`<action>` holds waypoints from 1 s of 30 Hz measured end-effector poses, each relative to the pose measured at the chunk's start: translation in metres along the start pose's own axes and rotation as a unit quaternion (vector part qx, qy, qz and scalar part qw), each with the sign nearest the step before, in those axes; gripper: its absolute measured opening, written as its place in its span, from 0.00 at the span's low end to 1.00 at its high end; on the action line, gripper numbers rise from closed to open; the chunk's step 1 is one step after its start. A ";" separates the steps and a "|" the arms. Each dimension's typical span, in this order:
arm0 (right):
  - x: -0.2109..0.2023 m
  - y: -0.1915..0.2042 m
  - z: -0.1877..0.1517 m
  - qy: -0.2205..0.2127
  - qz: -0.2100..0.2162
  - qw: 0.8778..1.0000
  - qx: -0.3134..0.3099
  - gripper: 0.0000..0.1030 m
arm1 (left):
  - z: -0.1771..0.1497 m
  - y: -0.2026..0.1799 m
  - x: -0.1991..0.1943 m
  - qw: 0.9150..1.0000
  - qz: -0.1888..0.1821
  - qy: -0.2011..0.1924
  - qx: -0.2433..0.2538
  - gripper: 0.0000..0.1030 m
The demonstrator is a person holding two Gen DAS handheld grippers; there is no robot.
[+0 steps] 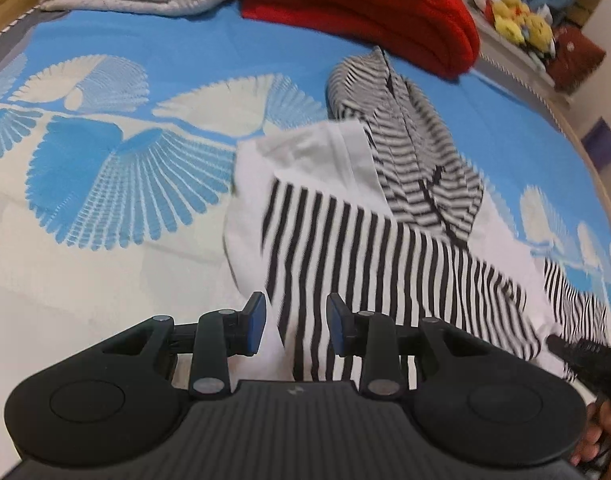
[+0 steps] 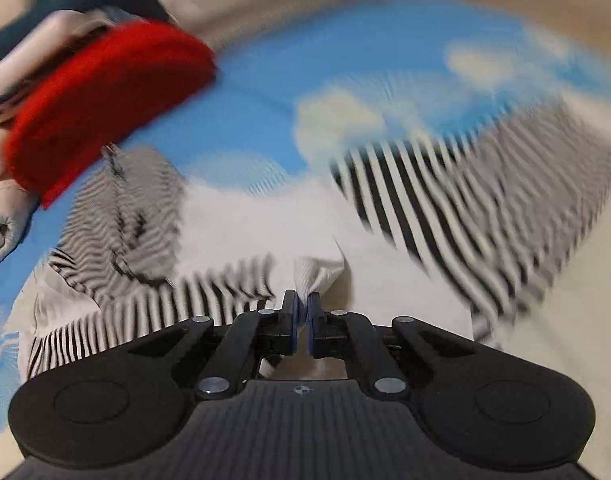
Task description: Fold small clothes
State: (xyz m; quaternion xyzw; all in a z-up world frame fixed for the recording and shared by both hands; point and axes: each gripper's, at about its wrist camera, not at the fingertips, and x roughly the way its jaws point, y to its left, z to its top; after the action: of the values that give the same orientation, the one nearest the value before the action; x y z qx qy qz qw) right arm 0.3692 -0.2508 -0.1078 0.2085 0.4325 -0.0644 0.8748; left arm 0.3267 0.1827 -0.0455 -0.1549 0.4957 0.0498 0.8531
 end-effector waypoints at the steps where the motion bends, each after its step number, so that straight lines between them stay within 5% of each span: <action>1: 0.002 -0.008 0.001 0.009 -0.003 1.000 0.022 0.08 | -0.002 -0.003 0.003 1.000 -0.002 0.005 0.008 0.35; 7: -0.006 -0.015 0.011 -0.017 0.032 0.999 0.033 0.12 | -0.025 -0.012 0.037 0.998 -0.006 0.059 0.031 0.35; 10: 0.016 -0.027 0.012 0.053 0.056 0.995 0.062 0.14 | -0.037 -0.012 0.059 0.995 0.021 0.095 0.036 0.35; 13: 0.034 -0.040 0.010 0.106 -0.009 0.992 0.068 0.14 | -0.035 -0.020 0.053 0.995 0.033 0.083 0.045 0.35; 17: 0.020 -0.034 0.024 0.074 0.023 0.995 0.062 0.17 | -0.028 -0.032 0.039 0.998 -0.002 0.045 0.049 0.45; 21: 0.015 -0.035 0.033 0.071 0.020 0.996 0.051 0.17 | -0.040 -0.025 0.066 0.994 0.028 0.100 0.037 0.46; 26: -0.002 -0.052 0.035 0.060 0.024 0.997 0.051 0.17 | -0.021 -0.049 0.022 0.997 0.021 0.027 0.063 0.47; 30: -0.019 -0.052 0.048 0.024 0.027 0.999 0.008 0.29 | -0.012 -0.074 -0.013 0.996 -0.008 -0.034 0.078 0.58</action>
State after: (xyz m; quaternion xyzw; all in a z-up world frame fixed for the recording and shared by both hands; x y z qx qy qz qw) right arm 0.3773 -0.3190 -0.0830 0.2289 0.4471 -0.0391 0.8638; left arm 0.3276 0.1095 -0.0240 -0.0900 0.4676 0.0097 0.8793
